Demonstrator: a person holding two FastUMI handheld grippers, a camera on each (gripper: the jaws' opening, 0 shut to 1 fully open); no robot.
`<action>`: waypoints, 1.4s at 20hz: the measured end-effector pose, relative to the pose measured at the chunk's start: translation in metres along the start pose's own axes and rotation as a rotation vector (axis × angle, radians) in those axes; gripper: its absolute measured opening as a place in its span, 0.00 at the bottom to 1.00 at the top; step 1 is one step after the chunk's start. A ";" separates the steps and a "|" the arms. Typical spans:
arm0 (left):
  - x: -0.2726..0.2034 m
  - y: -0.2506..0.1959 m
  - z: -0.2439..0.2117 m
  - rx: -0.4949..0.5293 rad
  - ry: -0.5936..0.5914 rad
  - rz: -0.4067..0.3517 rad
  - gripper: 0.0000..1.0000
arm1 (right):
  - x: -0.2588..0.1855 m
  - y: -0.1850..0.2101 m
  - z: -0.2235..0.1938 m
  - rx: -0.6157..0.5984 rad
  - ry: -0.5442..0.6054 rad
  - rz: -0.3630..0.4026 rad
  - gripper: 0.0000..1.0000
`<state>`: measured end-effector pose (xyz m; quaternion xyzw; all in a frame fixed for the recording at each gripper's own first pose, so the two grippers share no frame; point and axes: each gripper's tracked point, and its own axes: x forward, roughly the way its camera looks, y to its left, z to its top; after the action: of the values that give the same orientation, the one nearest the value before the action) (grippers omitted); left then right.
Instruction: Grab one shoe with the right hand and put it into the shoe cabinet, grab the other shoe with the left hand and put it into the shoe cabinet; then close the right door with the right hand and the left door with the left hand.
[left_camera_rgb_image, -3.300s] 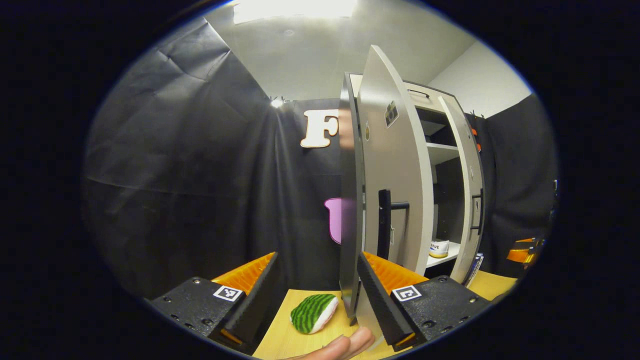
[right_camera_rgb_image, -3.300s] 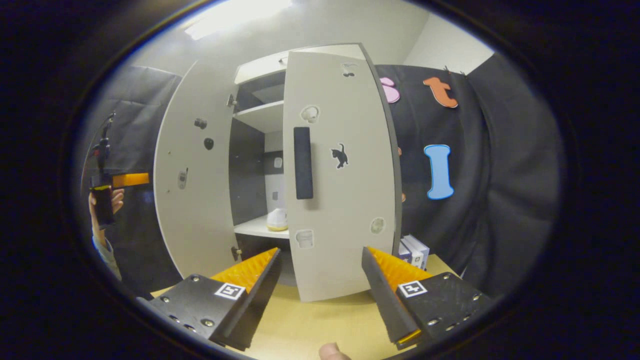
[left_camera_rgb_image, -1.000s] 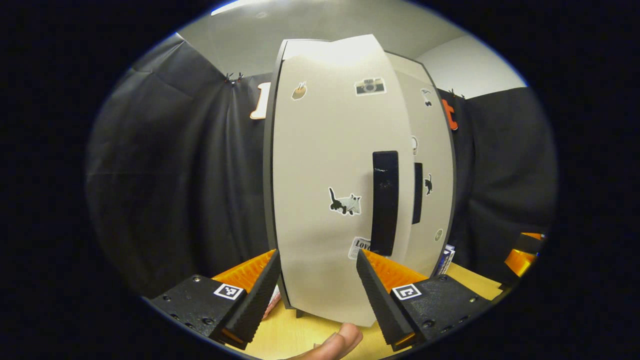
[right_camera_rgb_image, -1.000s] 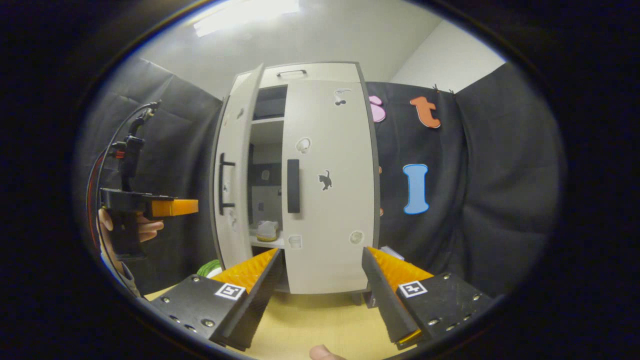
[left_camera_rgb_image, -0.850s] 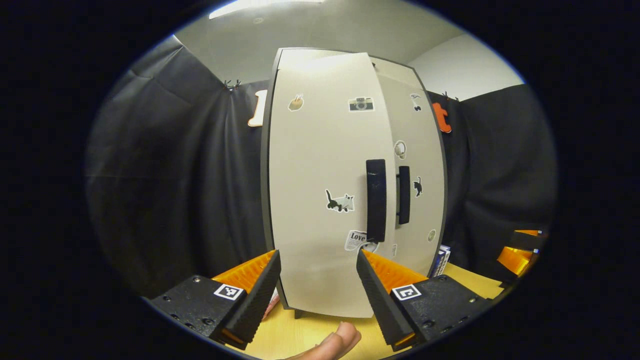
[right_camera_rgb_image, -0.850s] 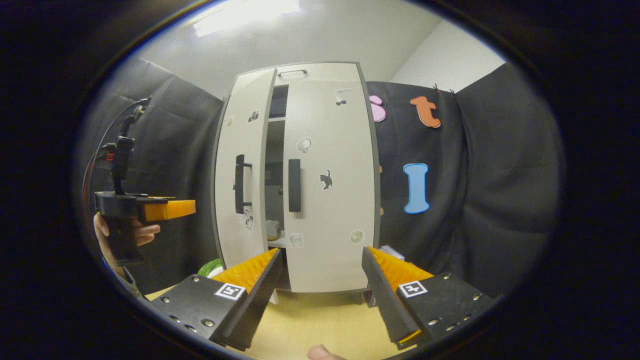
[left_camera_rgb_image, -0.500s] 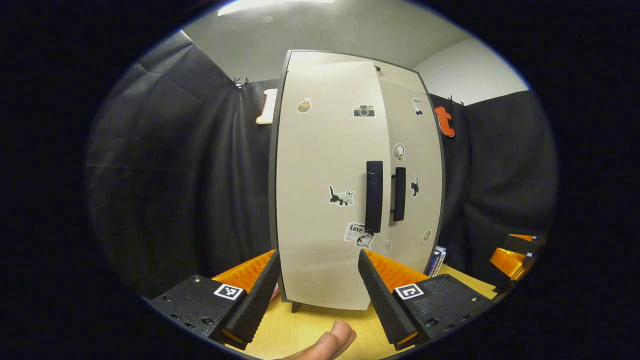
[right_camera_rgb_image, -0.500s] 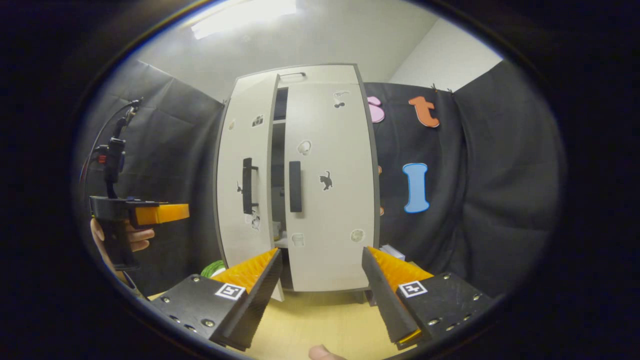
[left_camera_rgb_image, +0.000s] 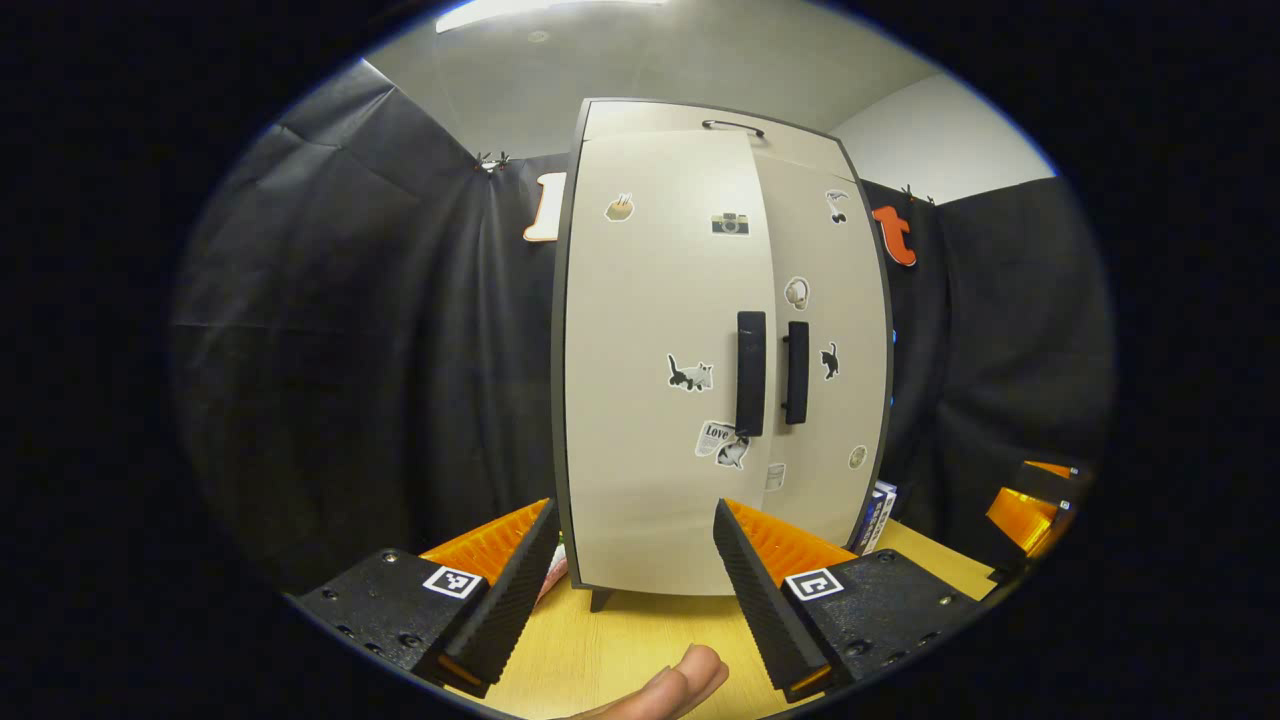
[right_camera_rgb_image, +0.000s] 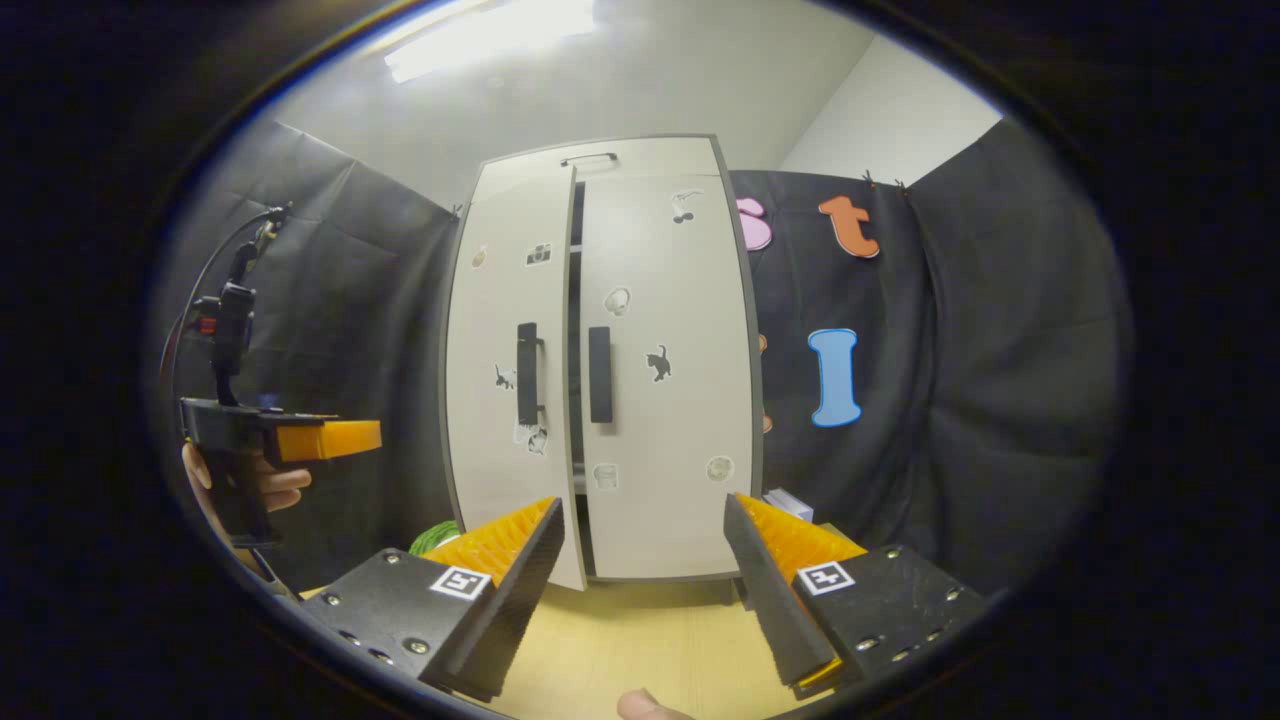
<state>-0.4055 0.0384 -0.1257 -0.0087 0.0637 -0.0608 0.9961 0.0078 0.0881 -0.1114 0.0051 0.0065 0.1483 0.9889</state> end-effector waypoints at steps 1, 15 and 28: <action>-0.001 -0.001 -0.003 0.002 0.005 0.002 0.94 | -0.002 0.001 0.001 -0.002 -0.001 0.003 0.94; -0.011 -0.031 -0.017 0.069 -0.017 -0.042 0.90 | -0.005 -0.009 -0.003 0.009 -0.001 -0.021 0.96; -0.038 -0.029 -0.024 0.011 -0.046 -0.023 0.93 | -0.020 -0.016 -0.007 0.003 -0.018 -0.021 0.96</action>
<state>-0.4495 0.0140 -0.1444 -0.0055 0.0405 -0.0724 0.9965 -0.0064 0.0673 -0.1187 0.0079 -0.0020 0.1379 0.9904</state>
